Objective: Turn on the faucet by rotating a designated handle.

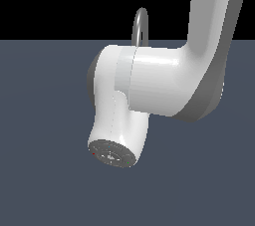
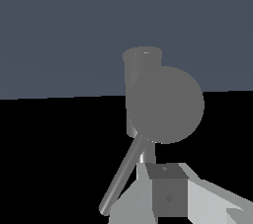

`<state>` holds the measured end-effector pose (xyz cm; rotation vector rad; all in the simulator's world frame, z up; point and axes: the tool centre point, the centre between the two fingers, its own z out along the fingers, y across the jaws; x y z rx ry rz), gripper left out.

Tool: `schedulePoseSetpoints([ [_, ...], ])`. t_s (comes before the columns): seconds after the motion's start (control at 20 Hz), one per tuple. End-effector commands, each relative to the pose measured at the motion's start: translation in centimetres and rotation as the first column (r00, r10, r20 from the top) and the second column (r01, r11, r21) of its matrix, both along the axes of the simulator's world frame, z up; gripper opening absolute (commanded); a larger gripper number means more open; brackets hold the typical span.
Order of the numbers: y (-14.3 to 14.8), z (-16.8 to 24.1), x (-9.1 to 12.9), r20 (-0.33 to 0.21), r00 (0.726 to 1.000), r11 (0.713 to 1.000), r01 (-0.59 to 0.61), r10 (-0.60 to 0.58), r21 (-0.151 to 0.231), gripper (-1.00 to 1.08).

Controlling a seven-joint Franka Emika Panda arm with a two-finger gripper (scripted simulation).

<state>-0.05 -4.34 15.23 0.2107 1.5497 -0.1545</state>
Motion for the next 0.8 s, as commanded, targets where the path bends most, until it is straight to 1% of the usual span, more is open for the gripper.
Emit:
schedulePoseSetpoints([
  [0.0,-0.8,-0.6,-0.2,-0.004,1.0,1.0,0.007,-0.007,-0.003,-1.0],
  [0.7,-5.5,-4.9,-1.0,-0.017,1.0,0.999,0.012,-0.012,-0.034,-1.0],
  [0.75,-5.5,-4.9,-1.0,-0.017,1.0,0.999,0.012,-0.012,-0.034,-1.0],
])
